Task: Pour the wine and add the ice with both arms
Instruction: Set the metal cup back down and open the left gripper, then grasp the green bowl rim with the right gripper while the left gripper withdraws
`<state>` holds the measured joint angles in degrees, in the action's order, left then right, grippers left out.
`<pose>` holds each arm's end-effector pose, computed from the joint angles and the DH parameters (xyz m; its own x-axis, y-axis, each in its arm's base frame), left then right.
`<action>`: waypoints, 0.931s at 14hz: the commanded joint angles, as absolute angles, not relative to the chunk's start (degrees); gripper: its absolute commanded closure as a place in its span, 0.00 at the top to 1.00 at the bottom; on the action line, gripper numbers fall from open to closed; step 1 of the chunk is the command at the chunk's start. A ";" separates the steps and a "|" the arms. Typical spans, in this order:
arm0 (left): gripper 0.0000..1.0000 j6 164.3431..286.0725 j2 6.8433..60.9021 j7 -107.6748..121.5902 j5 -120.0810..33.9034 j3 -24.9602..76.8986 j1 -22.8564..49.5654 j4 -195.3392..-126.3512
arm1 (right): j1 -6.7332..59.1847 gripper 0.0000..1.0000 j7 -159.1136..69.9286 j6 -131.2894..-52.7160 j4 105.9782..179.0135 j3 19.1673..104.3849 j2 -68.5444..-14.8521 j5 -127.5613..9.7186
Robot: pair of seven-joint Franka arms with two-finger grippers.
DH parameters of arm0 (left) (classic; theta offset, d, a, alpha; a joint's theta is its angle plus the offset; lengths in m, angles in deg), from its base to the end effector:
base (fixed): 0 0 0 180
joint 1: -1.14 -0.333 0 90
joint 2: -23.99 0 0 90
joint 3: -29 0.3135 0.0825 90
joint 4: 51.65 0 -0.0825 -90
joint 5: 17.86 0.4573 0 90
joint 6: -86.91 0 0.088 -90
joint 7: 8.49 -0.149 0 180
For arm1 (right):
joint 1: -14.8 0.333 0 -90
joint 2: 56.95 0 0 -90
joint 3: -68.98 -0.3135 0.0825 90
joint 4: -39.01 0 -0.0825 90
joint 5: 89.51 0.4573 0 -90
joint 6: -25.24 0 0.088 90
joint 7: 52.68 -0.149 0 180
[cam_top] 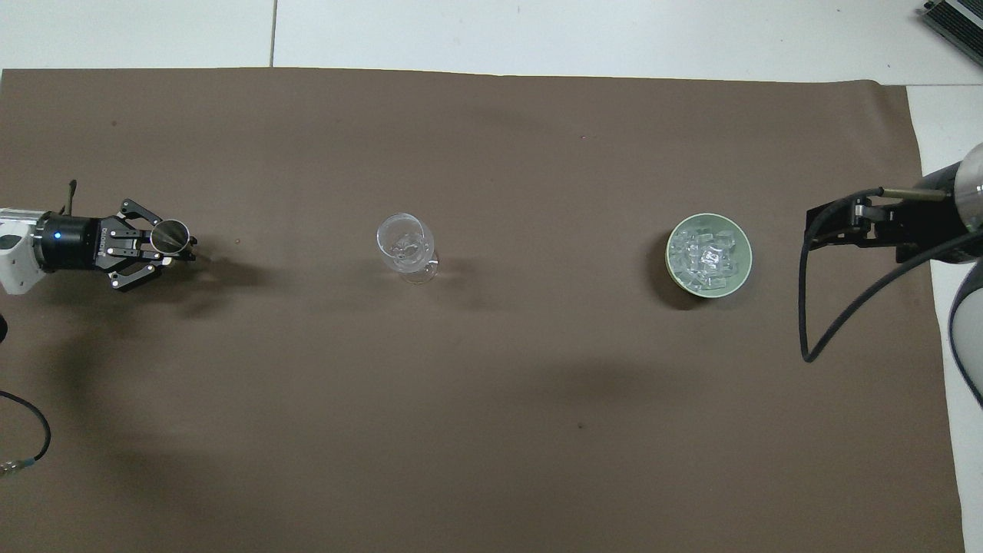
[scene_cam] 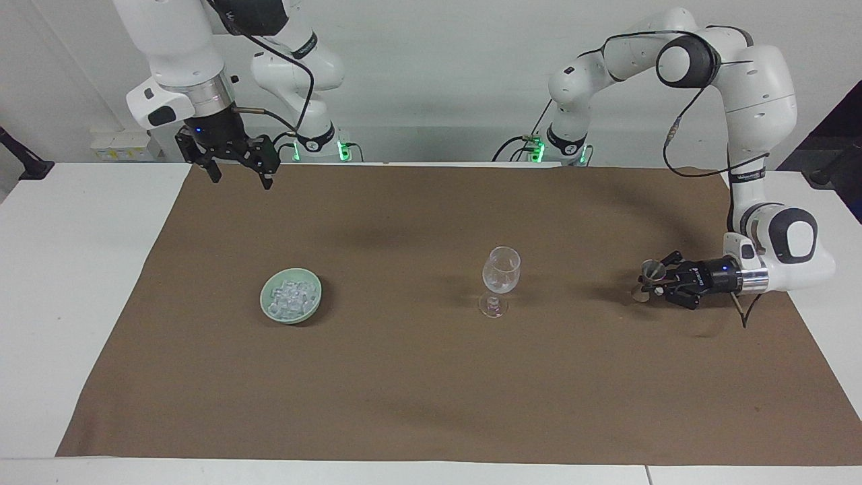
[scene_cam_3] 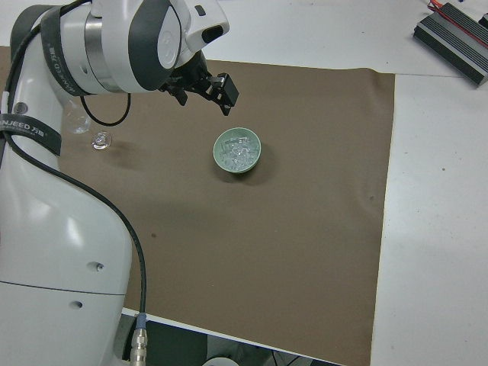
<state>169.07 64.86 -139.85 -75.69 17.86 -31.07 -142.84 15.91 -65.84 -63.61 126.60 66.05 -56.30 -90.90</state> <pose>0.6633 0.1227 0.1877 0.0470 -0.1991 0.9788 -0.9969 0.0526 0.0586 0.6289 0.0406 0.5940 0.9872 -0.1589 0.0158 -0.1592 -0.9870 0.0206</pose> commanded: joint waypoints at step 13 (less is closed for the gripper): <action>0.00 171.27 71.45 -143.66 -87.64 15.64 -37.97 -142.61 | 14.71 1.00 -64.98 -68.79 129.09 65.72 -56.95 -89.95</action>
<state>169.13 71.10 -142.59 -85.92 16.80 -37.48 -142.87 15.74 -65.84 -66.84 127.56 66.11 -56.28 -90.90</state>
